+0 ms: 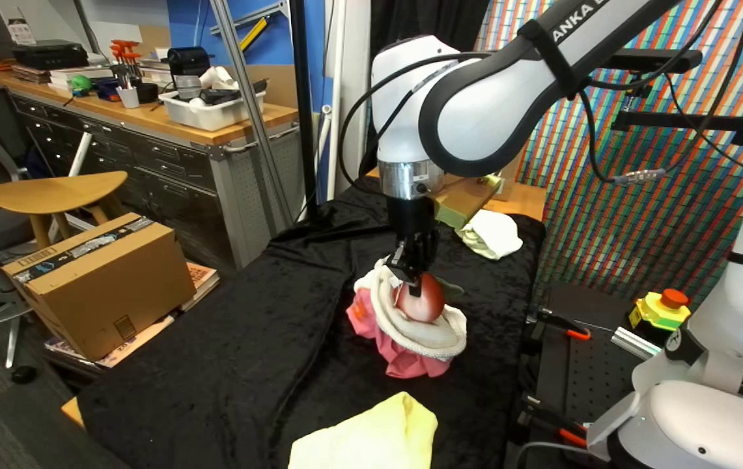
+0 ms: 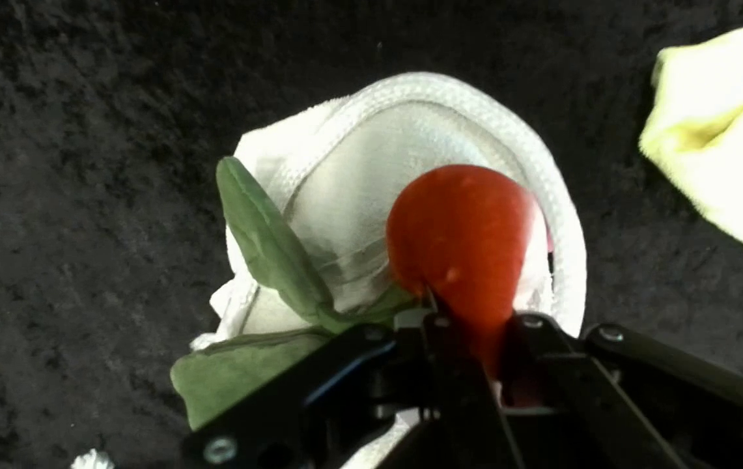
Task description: Put all the objects together at the center of the table
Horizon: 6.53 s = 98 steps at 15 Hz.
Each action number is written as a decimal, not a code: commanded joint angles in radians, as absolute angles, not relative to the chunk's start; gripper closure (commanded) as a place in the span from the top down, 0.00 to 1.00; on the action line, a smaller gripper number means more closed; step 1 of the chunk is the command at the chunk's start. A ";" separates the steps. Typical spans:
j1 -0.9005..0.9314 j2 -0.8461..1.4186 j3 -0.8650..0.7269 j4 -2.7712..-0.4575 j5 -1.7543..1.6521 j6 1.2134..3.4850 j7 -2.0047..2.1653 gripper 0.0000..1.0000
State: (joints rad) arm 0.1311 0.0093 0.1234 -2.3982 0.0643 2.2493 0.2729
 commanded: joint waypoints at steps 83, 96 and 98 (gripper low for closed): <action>-0.251 0.432 -0.299 -2.084 0.078 2.023 0.505 0.36; -0.224 0.275 -0.304 -2.132 0.032 1.970 0.500 0.06; -0.215 0.231 -0.298 -2.135 0.019 1.962 0.499 0.06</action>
